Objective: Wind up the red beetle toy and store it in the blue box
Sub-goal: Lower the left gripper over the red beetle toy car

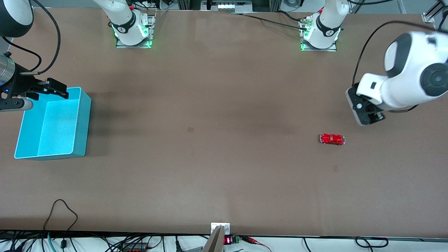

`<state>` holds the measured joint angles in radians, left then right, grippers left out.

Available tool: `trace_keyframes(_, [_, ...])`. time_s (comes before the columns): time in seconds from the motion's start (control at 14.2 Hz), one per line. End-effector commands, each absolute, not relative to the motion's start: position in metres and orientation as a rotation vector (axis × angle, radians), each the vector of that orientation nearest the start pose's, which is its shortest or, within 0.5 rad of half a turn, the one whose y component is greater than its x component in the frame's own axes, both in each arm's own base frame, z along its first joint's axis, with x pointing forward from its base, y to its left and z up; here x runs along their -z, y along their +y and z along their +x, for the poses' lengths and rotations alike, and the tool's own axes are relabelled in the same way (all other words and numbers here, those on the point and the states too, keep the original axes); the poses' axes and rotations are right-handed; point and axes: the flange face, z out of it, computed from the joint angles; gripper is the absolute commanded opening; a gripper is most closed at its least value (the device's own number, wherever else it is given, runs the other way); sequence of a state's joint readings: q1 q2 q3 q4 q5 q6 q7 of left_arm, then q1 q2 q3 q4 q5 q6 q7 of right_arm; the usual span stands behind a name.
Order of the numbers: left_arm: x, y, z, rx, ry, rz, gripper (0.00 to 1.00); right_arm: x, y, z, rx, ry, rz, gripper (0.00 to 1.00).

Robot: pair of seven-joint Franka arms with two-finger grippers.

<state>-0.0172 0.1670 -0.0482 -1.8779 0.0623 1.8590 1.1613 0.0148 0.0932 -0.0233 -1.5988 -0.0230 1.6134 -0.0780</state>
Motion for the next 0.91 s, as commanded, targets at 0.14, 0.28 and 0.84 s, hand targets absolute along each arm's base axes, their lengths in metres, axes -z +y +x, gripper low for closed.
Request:
trace_keyframes(0.14, [-0.301, -0.011, 0.605, -0.179, 2.082, -2.349, 1.00, -0.564, -0.007, 0.578, -0.109, -0.105, -3.143, 1.00])
trace_keyframes(0.28, [-0.272, -0.015, 0.608, -0.183, 2.108, -2.331, 1.00, -0.563, -0.008, 0.578, -0.109, -0.102, -3.143, 1.00])
trace_keyframes(0.84, [-0.215, -0.016, 0.594, -0.069, 2.177, -2.214, 0.98, -0.564, -0.006, 0.578, -0.109, -0.107, -3.143, 1.00])
